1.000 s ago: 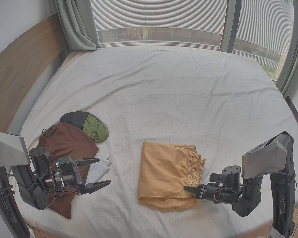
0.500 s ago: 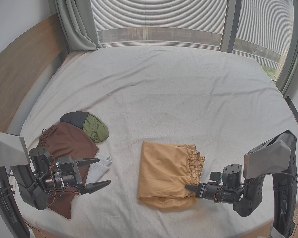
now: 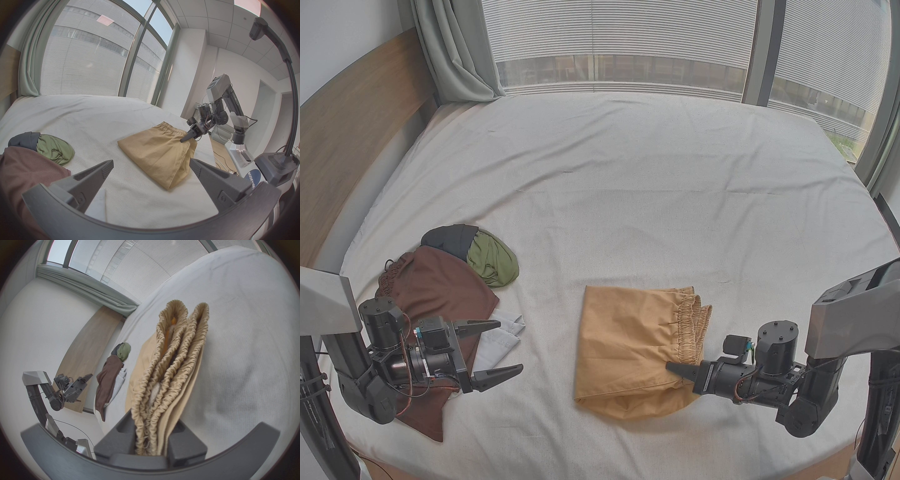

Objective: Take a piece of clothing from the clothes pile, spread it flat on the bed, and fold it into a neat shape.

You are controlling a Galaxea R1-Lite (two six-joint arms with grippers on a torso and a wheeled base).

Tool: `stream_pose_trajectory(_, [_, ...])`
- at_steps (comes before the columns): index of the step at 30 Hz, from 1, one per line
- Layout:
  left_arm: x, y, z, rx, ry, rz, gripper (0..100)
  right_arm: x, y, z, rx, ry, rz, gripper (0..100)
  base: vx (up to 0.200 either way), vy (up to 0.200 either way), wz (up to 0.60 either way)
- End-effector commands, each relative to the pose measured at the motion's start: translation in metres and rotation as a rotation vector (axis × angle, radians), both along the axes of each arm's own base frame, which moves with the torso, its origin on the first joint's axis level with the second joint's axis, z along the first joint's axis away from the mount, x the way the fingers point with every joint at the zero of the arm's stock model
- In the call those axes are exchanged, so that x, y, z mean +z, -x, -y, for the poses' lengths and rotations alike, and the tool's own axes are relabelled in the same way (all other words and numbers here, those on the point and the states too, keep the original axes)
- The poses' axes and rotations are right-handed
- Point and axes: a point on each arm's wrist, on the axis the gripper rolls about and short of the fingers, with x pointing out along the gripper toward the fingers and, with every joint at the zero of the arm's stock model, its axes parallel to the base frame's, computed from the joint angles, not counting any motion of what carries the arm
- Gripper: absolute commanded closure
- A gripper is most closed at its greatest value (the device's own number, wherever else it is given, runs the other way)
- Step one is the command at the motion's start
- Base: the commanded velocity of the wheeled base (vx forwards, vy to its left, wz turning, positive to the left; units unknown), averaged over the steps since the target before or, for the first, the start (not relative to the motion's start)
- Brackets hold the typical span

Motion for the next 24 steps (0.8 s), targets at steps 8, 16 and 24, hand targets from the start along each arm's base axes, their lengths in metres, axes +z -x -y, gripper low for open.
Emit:
stream_pose_trajectory(8, [-0.001,0.001,0.001,-0.003,-0.001,-0.005,0,0.018,-0.004,-0.006,0.025,-0.044,0.068,100,0.000,0.000,0.00])
stream_pose_trajectory(16, [-0.002,0.000,0.001,-0.004,0.000,-0.008,0,0.037,-0.005,-0.007,0.099,-0.094,0.124,100,0.000,0.000,0.00])
stream_pose_trajectory(24, [-0.003,0.000,0.003,-0.009,0.000,-0.011,0,0.062,-0.005,-0.004,0.169,-0.153,0.193,100,0.000,0.000,0.00])
